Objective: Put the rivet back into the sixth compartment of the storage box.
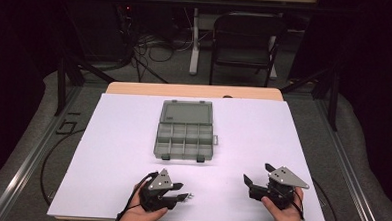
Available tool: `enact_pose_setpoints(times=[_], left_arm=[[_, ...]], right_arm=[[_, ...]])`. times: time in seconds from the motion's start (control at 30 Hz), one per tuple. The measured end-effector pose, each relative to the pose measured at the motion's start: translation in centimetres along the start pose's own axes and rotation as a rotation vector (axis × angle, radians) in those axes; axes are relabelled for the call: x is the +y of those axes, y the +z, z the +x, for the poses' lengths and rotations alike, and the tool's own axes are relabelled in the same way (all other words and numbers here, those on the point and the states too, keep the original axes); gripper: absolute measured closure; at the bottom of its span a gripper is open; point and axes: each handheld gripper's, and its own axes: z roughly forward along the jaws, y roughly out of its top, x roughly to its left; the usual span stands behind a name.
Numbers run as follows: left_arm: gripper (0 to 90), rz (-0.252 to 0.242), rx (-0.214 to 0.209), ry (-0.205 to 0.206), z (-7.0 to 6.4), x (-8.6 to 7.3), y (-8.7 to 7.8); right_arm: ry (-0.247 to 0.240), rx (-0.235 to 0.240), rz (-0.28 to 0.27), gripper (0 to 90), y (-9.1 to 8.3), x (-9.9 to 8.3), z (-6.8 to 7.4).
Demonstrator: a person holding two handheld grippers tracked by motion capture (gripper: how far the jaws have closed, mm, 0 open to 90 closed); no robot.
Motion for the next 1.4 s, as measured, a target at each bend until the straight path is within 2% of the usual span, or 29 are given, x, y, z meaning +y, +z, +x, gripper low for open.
enact_pose_setpoints(times=[0.03, 0.1, 0.3, 0.33, 0.47, 0.57, 0.8, 0.9, 1.07, 1.4], left_arm=[[63.8, 0.005, -0.001, 0.005, 0.0, 0.0, 0.0], [66.9, 0.010, -0.022, -0.019, 0.0, 0.0, 0.1], [72.9, 0.028, -0.024, -0.009, -0.3, -0.1, 0.4], [73.6, 0.027, -0.026, -0.017, -0.3, -0.1, 0.5], [74.3, 0.035, -0.043, -0.023, -0.3, -0.2, 0.7], [75.0, 0.051, -0.042, -0.008, -0.4, -0.2, 0.8], [77.0, 0.068, -0.055, -0.010, -0.6, -0.3, 1.2], [78.6, 0.088, -0.060, 0.002, -0.7, -0.4, 1.4], [82.0, 0.087, -0.049, 0.001, -0.8, -0.4, 1.5], [83.3, 0.086, -0.059, -0.017, -0.6, -0.4, 1.4]], right_arm=[[0.002, 0.000, 0.000, 15.7, 0.0, 0.0, 0.0], [0.005, 0.001, 0.002, 15.7, 0.0, 0.0, 0.0], [0.003, -0.001, 0.007, 15.7, 0.0, 0.0, 0.0], [0.004, 0.000, 0.005, 15.7, 0.0, 0.0, 0.0], [0.003, 0.001, 0.005, 15.7, 0.0, 0.0, 0.0], [0.004, 0.002, 0.007, 15.7, 0.0, 0.0, 0.0], [0.004, 0.004, 0.007, 15.8, 0.0, 0.0, 0.0], [0.004, 0.003, 0.005, 15.8, 0.0, 0.0, 0.0], [0.006, 0.002, 0.010, 15.8, 0.1, 0.0, 0.0], [0.007, 0.001, 0.010, 15.9, 0.1, 0.0, 0.0]])
